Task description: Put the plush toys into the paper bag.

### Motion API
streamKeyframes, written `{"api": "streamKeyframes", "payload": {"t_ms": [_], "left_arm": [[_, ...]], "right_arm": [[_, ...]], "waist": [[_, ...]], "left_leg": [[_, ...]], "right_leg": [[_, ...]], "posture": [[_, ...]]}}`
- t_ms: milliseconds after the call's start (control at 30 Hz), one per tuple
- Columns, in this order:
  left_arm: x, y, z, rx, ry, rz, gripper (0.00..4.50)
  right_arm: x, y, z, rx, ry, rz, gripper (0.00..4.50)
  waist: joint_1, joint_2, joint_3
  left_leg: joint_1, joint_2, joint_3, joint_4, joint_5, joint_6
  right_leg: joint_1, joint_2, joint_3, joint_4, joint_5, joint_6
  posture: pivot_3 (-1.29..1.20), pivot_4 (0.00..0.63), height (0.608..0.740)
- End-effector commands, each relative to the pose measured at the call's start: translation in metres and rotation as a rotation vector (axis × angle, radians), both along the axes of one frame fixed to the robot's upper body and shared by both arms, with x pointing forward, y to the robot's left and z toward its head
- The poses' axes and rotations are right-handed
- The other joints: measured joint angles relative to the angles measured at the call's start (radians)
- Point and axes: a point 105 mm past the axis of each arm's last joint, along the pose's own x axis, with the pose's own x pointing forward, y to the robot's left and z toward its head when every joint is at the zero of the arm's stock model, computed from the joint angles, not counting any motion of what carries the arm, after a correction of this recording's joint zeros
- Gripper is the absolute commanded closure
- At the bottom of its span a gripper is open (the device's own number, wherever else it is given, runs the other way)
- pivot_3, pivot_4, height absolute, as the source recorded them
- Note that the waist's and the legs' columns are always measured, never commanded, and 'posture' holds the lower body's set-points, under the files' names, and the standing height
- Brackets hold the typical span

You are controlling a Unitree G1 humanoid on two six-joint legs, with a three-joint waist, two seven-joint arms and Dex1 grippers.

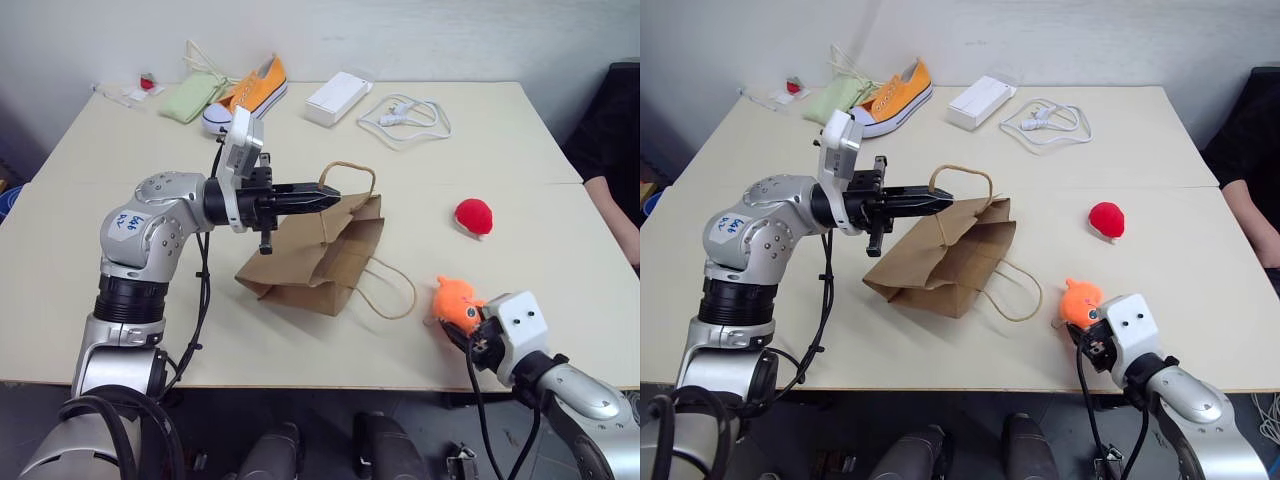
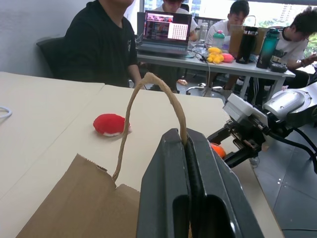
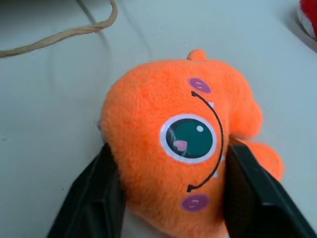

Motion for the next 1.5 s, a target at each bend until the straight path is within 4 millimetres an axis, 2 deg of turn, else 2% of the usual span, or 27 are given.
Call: {"api": "streamKeyframes", "payload": {"t_ms": [33, 100, 167, 233, 300, 433, 633, 800, 967, 1067, 1100, 1167, 1267, 1433, 1467, 1500], "left_arm": [[-0.001, 0.002, 0.009, -0.007, -0.049, 0.011, 4.5], [0.0, 0.002, 0.01, -0.009, -0.051, 0.014, 4.5], [0.0, 0.001, 0.011, -0.011, -0.053, 0.013, 4.5], [-0.001, 0.0, 0.012, -0.011, -0.057, 0.009, 4.5], [0.0, -0.001, 0.012, -0.012, -0.06, 0.007, 4.5], [0.001, -0.004, 0.015, -0.017, -0.068, 0.001, 4.5], [-0.001, -0.005, 0.019, -0.021, -0.088, -0.004, 4.5], [-0.005, -0.004, 0.015, -0.021, -0.085, -0.001, 4.5], [-0.006, -0.003, 0.013, -0.022, -0.083, 0.013, 4.5], [-0.006, -0.002, 0.016, -0.026, -0.094, 0.025, 4.5], [-0.006, -0.002, 0.017, -0.026, -0.098, 0.03, 4.5], [-0.006, 0.0, 0.019, -0.027, -0.103, 0.039, 4.5], [-0.005, 0.004, 0.019, -0.024, -0.102, 0.056, 4.5], [0.001, 0.009, 0.019, -0.028, -0.1, 0.09, 4.5], [0.002, 0.011, 0.021, -0.034, -0.098, 0.097, 4.5], [0.002, 0.012, 0.022, -0.043, -0.095, 0.104, 4.5]], "right_arm": [[0.0, -0.004, 0.024, 0.035, -0.074, 0.048, 3.26], [0.002, 0.003, 0.048, 0.084, -0.137, 0.128, 3.85], [0.006, 0.017, 0.073, 0.125, -0.19, 0.249, 4.26], [0.01, 0.037, 0.09, 0.112, -0.206, 0.389, 4.31], [0.017, 0.057, 0.095, 0.055, -0.198, 0.507, 4.31], [0.04, 0.096, 0.092, -0.038, -0.172, 0.67, 4.31], [0.079, 0.139, 0.081, -0.137, -0.152, 0.799, 4.31], [0.09, 0.17, 0.08, -0.163, -0.144, 0.922, 4.31], [0.105, 0.199, 0.076, -0.082, -0.12, 0.942, 4.31], [0.12, 0.204, 0.069, -0.075, -0.134, 0.882, 4.31], [0.127, 0.202, 0.066, -0.062, -0.123, 0.84, 3.96], [0.125, 0.2, 0.066, -0.016, -0.107, 0.84, 3.26], [0.13, 0.195, 0.085, 0.038, -0.181, 0.774, 2.13], [0.121, 0.182, 0.115, 0.149, -0.223, 0.736, 0.33], [0.117, 0.177, 0.121, 0.17, -0.225, 0.727, 0.01], [0.112, 0.171, 0.126, 0.188, -0.226, 0.721, 0.01]], "waist": [[0.0, 0.0, 0.0], [-0.001, 0.0, 0.0], [-0.006, 0.0, 0.0], [-0.009, 0.0, 0.0], [-0.01, 0.0, 0.0], [-0.011, -0.001, 0.001], [-0.007, -0.001, 0.001], [-0.018, -0.001, 0.001], [-0.031, -0.001, 0.001], [-0.039, -0.001, 0.001], [-0.04, -0.001, 0.001], [-0.041, -0.001, 0.001], [-0.05, -0.001, 0.001], [-0.054, -0.001, 0.001], [-0.054, -0.001, 0.001], [-0.053, -0.001, 0.001]], "left_leg": [[0.0, 0.0, 0.0, 0.0, 0.0, 0.0], [0.0, 0.0, 0.0, 0.0, 0.0, 0.0], [0.0, 0.0, 0.0, 0.0, 0.0, 0.0], [0.001, 0.001, 0.0, 0.0, 0.0, 0.0], [0.0, 0.001, 0.0, 0.0, 0.0, 0.0], [0.0, 0.001, -0.001, 0.0, 0.0, 0.0], [-0.002, 0.0, -0.001, 0.001, 0.0, 0.0], [-0.003, 0.001, -0.002, 0.0, 0.0, 0.0], [-0.003, 0.0, -0.002, 0.001, 0.0, 0.0], [-0.002, 0.001, -0.002, 0.001, 0.0, 0.0], [-0.003, 0.0, -0.002, 0.001, 0.0, 0.0], [-0.003, 0.0, -0.002, 0.001, 0.0, 0.0], [-0.003, 0.0, -0.002, 0.001, 0.0, 0.0], [-0.003, 0.001, -0.002, 0.0, 0.0, 0.0], [-0.003, 0.001, -0.002, 0.0, 0.0, 0.0], [-0.003, 0.001, -0.002, 0.0, 0.0, 0.0]], "right_leg": [[0.0, 0.0, 0.0, 0.0, 0.0, 0.0], [0.0, 0.0, 0.0, 0.0, 0.0, 0.0], [0.0, 0.0, 0.0, 0.0, 0.0, 0.0], [0.0, 0.0, 0.0, 0.0, 0.0, 0.0], [0.0, 0.0, 0.0, 0.0, 0.0, 0.0], [0.0, 0.0, -0.001, -0.002, 0.0, 0.0], [-0.001, 0.0, -0.002, -0.003, 0.0, 0.0], [-0.001, 0.0, -0.003, -0.001, 0.0, 0.0], [-0.001, 0.0, -0.003, 0.001, 0.0, 0.0], [-0.001, 0.0, -0.003, 0.002, 0.0, 0.0], [-0.001, 0.0, -0.003, 0.002, 0.0, 0.0], [-0.001, -0.001, -0.003, 0.003, 0.0, 0.0], [-0.002, -0.001, -0.004, 0.002, 0.0, 0.0], [-0.002, 0.0, -0.004, 0.003, 0.0, 0.0], [-0.002, 0.0, -0.004, 0.003, 0.0, 0.0], [-0.003, 0.0, -0.004, 0.003, 0.0, 0.0]], "posture": [[0.0, 0.15, 0.74], [0.0, 0.15, 0.74], [0.0, 0.15, 0.74], [0.0, 0.15, 0.74], [0.0, 0.15, 0.74], [0.0, 0.15, 0.74], [0.0, 0.15, 0.74], [0.0, 0.15, 0.74], [0.0, 0.15, 0.74], [0.0, 0.15, 0.74], [0.0, 0.15, 0.74], [0.0, 0.15, 0.74], [0.0, 0.15, 0.74], [0.0, 0.15, 0.74], [0.0, 0.15, 0.74], [0.0, 0.15, 0.74]]}}
